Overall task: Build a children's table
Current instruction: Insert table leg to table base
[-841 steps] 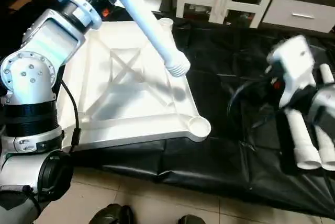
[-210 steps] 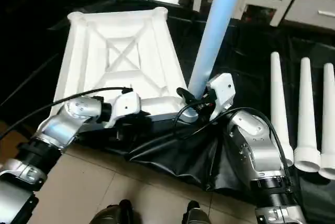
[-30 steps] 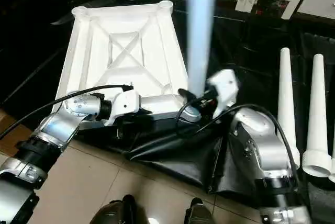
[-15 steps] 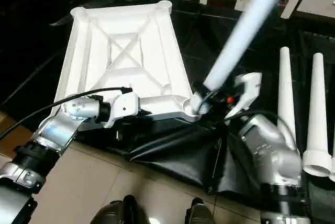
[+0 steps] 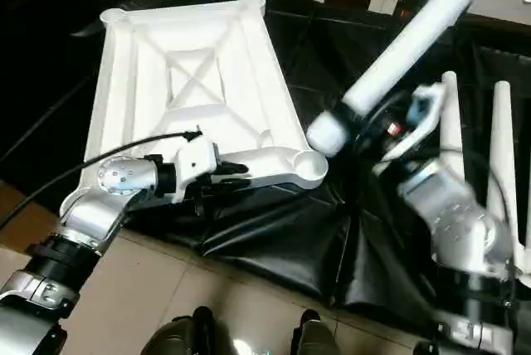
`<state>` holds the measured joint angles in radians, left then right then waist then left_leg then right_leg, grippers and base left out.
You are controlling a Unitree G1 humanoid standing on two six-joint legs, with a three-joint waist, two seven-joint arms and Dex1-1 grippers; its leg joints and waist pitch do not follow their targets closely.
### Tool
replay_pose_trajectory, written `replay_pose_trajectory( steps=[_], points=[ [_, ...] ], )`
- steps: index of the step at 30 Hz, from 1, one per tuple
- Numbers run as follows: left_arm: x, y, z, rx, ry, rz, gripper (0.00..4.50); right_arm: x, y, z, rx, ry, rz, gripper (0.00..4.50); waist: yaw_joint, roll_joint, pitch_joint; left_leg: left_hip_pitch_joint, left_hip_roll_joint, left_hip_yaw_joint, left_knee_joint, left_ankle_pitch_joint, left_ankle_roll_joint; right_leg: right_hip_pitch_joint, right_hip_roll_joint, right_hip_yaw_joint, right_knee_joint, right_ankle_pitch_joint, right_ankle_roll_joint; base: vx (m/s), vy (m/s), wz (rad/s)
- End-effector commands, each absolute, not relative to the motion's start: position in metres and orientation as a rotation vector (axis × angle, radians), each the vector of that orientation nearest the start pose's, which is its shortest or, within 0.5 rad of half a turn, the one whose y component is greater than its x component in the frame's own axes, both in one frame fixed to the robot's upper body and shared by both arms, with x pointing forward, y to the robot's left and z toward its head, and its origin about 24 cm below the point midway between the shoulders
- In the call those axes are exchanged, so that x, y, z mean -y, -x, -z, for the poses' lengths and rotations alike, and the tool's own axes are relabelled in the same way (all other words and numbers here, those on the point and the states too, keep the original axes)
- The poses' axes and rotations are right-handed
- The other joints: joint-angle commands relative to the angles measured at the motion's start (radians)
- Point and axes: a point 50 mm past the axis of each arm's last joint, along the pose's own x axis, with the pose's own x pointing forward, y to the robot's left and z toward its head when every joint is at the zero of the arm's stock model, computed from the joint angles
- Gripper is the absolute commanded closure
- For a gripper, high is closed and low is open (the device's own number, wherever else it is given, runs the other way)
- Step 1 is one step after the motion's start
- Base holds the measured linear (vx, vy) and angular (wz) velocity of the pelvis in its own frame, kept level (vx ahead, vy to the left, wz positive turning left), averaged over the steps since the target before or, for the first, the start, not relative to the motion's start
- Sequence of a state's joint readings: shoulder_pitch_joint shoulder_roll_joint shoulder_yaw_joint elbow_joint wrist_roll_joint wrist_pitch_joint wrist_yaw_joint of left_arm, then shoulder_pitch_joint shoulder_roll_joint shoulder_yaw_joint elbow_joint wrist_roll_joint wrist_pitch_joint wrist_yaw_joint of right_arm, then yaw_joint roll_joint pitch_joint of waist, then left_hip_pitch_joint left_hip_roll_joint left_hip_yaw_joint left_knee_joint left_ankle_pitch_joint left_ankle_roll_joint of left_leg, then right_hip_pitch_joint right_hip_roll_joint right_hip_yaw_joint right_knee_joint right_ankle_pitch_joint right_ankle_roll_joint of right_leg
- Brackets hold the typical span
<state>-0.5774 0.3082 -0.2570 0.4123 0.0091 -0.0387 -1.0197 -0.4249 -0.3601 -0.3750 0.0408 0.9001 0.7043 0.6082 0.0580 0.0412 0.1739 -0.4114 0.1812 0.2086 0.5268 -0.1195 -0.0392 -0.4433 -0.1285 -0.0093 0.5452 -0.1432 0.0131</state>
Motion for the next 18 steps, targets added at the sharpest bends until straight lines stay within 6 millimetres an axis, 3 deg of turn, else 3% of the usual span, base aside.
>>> replay_pose_trajectory(
  steps=[1, 3, 8, 11, 12, 13, 15, 18],
  points=[
    [-0.108, -0.319, -0.087, -0.091, -0.468, 1.221, 3.01, 0.213, -0.299, -0.159, 0.060, -0.608, -0.722, 2.57, -0.002, -0.018, -0.076, 0.036, 0.029, -0.008, -0.062, -0.318, 0.046, 0.030, 0.000, 0.003, -0.054, -0.319, -0.162, 0.058, 0.001, 0.00],
    [-0.109, -0.318, -0.088, -0.087, -0.458, 1.215, 2.78, 0.212, -0.298, -0.160, 0.052, -0.603, -0.730, 2.57, -0.002, -0.021, -0.084, 0.033, 0.027, -0.004, -0.053, -0.247, 0.064, 0.035, 0.004, 0.002, -0.042, -0.195, -0.179, 0.066, 0.001, 0.02],
    [-0.114, -0.322, -0.099, -0.060, -0.358, 1.174, 2.41, 0.207, -0.298, -0.161, 0.026, -0.529, -0.730, 2.57, 0.001, -0.020, -0.099, 0.025, 0.019, 0.001, -0.026, -0.038, 0.160, 0.040, 0.015, -0.001, -0.008, 0.079, -0.239, 0.063, -0.009, 0.02],
    [-0.119, -0.332, -0.122, 0.018, -0.238, 1.101, 2.33, 0.204, -0.300, -0.159, 0.010, -0.411, -0.707, 2.57, 0.003, -0.019, -0.103, 0.020, 0.015, 0.005, -0.017, -0.014, 0.175, 0.043, 0.015, -0.003, 0.000, 0.110, -0.257, 0.000, 0.000, 0.00],
    [-0.124, -0.345, -0.153, 0.129, -0.117, 1.025, 2.33, 0.200, -0.301, -0.158, 0.005, -0.345, -0.708, 2.58, 0.004, -0.021, -0.108, 0.017, 0.014, 0.004, -0.011, 0.004, 0.187, 0.046, 0.015, -0.002, 0.005, 0.137, -0.262, 0.000, 0.000, 0.00],
    [-0.124, -0.346, -0.154, 0.135, -0.110, 1.021, 2.33, 0.200, -0.301, -0.158, 0.005, -0.343, -0.709, 2.58, 0.006, -0.018, -0.106, 0.015, 0.014, 0.006, -0.010, 0.012, 0.183, 0.041, 0.018, -0.003, 0.010, 0.142, -0.268, 0.000, 0.000, 0.00],
    [-0.125, -0.351, -0.176, 0.194, -0.026, 1.019, 2.33, 0.197, -0.300, -0.158, -0.003, -0.324, -0.727, 2.58, 0.009, -0.020, -0.095, 0.014, 0.016, 0.007, -0.013, -0.074, 0.162, 0.040, 0.013, -0.005, -0.001, 0.026, -0.275, 0.000, 0.000, 0.00],
    [-0.123, -0.345, -0.169, 0.130, -0.099, 1.101, 2.33, 0.195, -0.299, -0.155, -0.015, -0.310, -0.732, 2.58, 0.005, -0.028, -0.082, 0.011, 0.018, 0.004, -0.021, -0.174, 0.126, 0.042, 0.007, -0.002, -0.019, -0.156, -0.222, 0.000, 0.000, 0.00]
  ],
)
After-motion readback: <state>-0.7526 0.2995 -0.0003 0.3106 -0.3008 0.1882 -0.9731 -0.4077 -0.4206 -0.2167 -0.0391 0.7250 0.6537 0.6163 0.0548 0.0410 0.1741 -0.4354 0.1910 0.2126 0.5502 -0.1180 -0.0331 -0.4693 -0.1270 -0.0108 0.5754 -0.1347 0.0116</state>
